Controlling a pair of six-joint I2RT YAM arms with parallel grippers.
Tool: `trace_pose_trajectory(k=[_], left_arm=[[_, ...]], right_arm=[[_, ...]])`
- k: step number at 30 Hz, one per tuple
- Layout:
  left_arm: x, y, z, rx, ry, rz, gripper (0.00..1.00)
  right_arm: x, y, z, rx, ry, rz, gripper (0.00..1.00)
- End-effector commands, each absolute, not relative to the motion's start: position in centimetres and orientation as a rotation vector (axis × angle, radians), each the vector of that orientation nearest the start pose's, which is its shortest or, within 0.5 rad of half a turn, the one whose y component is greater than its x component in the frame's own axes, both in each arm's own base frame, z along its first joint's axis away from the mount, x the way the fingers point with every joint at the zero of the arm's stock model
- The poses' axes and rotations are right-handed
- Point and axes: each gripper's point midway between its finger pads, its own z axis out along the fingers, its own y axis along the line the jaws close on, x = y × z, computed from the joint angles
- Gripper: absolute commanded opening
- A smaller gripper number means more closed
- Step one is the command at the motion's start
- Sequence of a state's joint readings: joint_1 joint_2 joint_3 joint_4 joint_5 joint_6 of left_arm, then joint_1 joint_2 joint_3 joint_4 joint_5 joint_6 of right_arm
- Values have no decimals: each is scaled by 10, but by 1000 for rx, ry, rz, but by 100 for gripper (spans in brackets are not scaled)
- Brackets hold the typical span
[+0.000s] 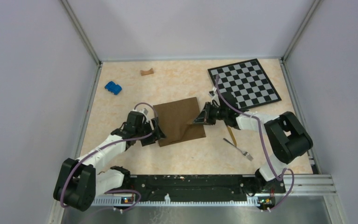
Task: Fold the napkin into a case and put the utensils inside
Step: Fold the top corner of the square-folded napkin at the center of the board.
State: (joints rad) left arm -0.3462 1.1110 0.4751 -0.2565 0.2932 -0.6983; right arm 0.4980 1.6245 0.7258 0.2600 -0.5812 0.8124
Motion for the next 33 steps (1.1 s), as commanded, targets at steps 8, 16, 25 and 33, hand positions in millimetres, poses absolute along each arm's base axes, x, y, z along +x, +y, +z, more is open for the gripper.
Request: trace_pose_trajectory(k=[8,16,25,33], left_arm=[[218,-153,36,-335,2602,-709,48],[210,-147,25,-354,2621,-676,32],[207,-146,21,-349,2636,-665,26],[208,-149,20,-341,2638,-680,26]], right_arm=[[312,372,115,-257,2422,1424,0],[325,406,110,-318,2420,1496,0],[355,435,109,-233,2366,1568,0],[376,455,108,-226,2325,1594,0]])
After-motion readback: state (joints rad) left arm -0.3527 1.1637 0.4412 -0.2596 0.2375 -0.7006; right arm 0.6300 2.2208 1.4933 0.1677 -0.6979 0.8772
